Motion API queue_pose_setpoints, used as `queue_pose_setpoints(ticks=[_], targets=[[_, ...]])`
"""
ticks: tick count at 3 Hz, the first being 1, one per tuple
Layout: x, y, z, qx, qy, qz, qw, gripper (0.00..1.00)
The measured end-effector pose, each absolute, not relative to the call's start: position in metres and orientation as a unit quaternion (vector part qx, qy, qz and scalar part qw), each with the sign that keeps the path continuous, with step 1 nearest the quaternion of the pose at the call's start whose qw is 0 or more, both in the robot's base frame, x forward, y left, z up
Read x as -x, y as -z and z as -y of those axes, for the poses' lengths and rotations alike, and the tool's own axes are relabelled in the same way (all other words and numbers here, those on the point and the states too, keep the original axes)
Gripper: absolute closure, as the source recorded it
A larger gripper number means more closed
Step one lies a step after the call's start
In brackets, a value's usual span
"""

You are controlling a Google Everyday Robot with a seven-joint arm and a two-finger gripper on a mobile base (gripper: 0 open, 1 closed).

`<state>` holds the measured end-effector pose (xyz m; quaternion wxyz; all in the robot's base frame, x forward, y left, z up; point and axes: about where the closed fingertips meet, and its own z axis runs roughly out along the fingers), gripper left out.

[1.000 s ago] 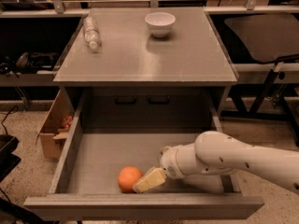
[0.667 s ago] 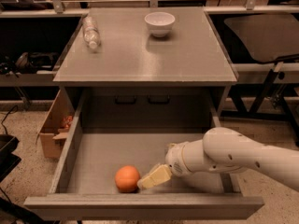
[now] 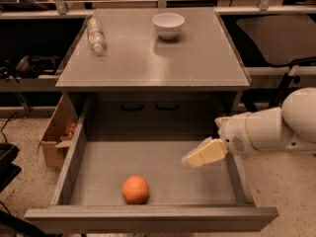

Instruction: Place orange into top drawer

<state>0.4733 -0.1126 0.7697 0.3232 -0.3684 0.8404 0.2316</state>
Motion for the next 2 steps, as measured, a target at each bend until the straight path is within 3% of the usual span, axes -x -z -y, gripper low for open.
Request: queue_pose_setpoints(ticks=[2], targets=[[-0.479,-0.884,0.184,0.404,-0.187,-0.841,0.307,0.00]])
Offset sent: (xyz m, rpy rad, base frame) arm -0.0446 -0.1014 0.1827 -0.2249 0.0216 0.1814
